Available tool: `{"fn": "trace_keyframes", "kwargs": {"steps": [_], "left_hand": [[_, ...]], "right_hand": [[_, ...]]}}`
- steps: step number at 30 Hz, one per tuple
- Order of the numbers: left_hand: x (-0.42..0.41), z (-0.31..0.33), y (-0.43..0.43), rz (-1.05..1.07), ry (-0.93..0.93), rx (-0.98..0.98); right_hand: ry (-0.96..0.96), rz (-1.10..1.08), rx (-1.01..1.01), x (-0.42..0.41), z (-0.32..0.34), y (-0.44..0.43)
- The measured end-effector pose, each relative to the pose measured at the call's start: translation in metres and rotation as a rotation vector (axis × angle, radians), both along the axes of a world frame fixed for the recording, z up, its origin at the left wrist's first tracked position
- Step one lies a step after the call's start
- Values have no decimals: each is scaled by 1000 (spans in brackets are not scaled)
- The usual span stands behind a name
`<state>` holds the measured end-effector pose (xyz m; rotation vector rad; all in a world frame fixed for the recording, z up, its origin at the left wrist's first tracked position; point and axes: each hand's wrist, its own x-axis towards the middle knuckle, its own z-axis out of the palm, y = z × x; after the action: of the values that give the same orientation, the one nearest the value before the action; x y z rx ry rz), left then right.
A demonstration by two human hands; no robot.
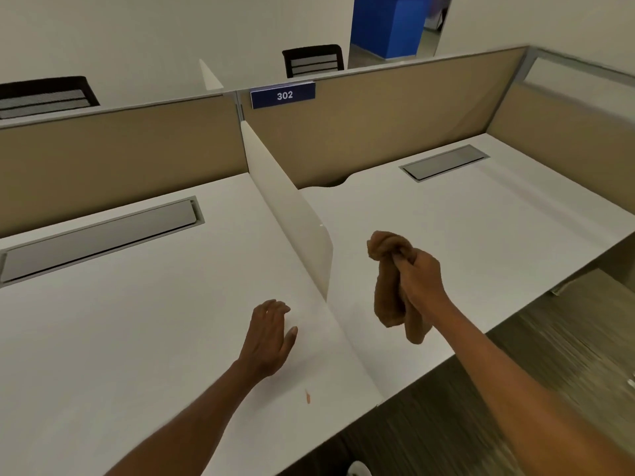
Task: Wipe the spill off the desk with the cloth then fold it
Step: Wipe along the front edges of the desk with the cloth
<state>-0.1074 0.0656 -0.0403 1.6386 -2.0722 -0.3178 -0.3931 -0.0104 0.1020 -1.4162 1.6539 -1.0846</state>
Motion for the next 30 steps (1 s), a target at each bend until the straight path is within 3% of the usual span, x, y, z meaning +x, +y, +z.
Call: {"fn": "trace_keyframes", "kwargs": {"steps": [3, 5, 7, 10, 17, 22, 30], "left_hand": [[8, -6, 3, 48, 29, -10], [14, -11, 7, 93, 55, -12], [20, -16, 12, 121, 85, -11], [26, -23, 24, 138, 154, 8], [27, -21, 27, 225, 274, 53], [26, -20, 29, 249, 262, 77], [24, -16, 30, 255, 181, 125]], "right_hand": [[131, 233, -72, 31, -6, 14], [421, 376, -195, 55, -35, 27], [699, 499, -111, 78, -70, 46], [705, 824, -6, 103, -117, 71], [1009, 1088, -261, 110, -145, 102], [1075, 1161, -334, 95, -154, 134], [1243, 1258, -187, 76, -136, 165]]}}
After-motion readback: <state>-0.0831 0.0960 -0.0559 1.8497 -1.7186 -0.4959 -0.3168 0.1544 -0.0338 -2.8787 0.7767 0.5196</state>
